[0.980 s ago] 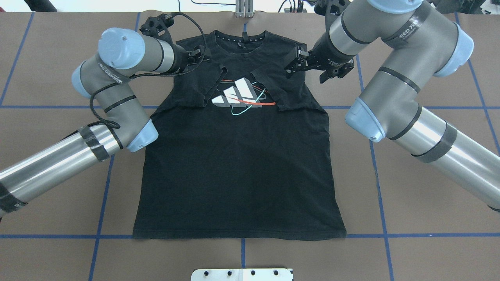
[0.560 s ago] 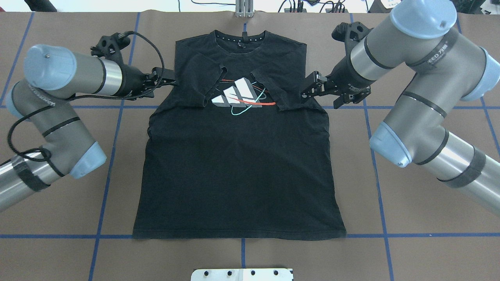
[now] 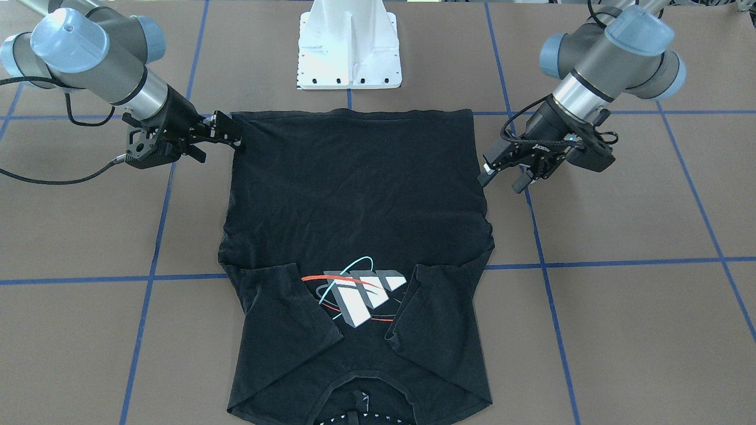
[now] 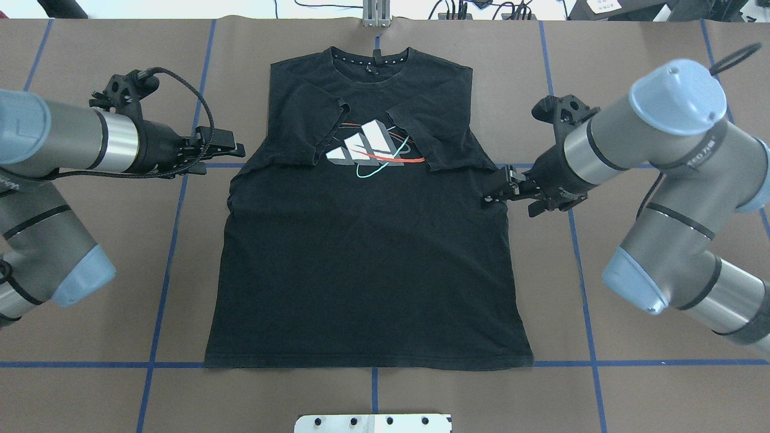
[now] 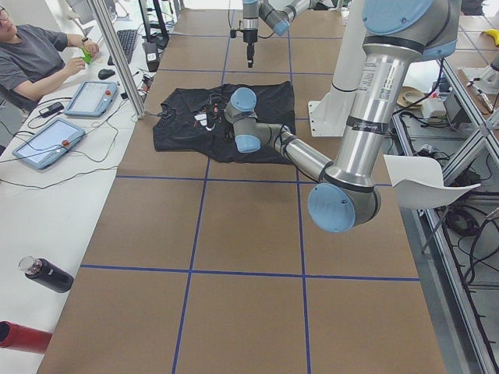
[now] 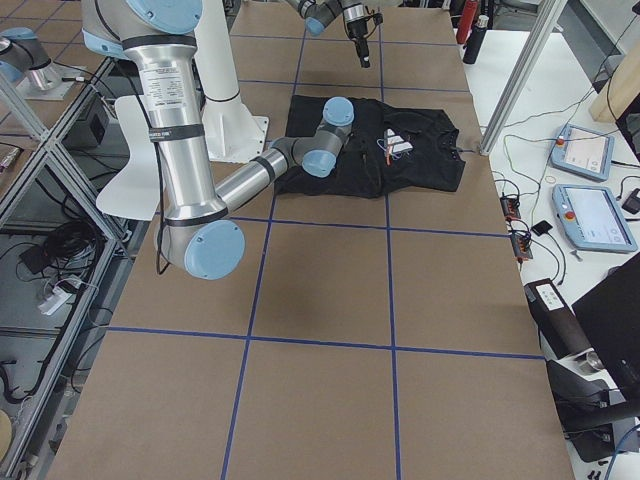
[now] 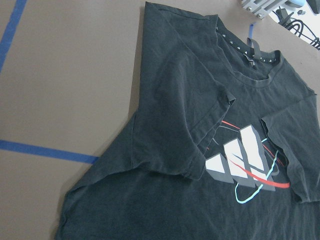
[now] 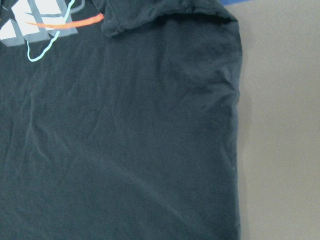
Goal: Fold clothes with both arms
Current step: 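Release the sleeves and move the right gripper to the hem corner nearest the robot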
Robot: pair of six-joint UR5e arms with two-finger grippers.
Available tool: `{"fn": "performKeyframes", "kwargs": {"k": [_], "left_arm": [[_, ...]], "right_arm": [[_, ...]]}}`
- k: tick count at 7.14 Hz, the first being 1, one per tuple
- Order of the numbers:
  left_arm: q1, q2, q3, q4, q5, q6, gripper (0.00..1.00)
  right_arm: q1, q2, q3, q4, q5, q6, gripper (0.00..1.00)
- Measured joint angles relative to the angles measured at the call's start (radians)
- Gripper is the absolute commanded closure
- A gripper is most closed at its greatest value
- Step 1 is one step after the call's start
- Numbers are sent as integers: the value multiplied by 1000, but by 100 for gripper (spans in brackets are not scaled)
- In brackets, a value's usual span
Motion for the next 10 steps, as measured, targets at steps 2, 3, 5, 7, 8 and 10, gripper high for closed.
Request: {"fn": "performKeyframes", "kwargs": {"k": [2, 3, 5, 7, 8, 10], "left_arm": [[0, 8, -19, -2, 6, 0, 0], [0, 9, -27, -3, 7, 0, 0], [0, 11, -48, 0, 9, 1, 0], [0, 12, -52, 1, 10, 1, 0], [0, 12, -53, 2, 11, 1, 0], [0, 12, -53, 2, 12, 1, 0]], "right_arm": [[-104, -87, 10, 53, -12, 35, 0], [-162, -105, 11, 58, -41, 44, 0], [-265, -117, 11, 60, -120, 59, 1], [-298, -119, 8, 60, -140, 63, 4], [-306, -120, 7, 60, -141, 64, 16], [-316, -121, 4, 60, -138, 64, 37]]}}
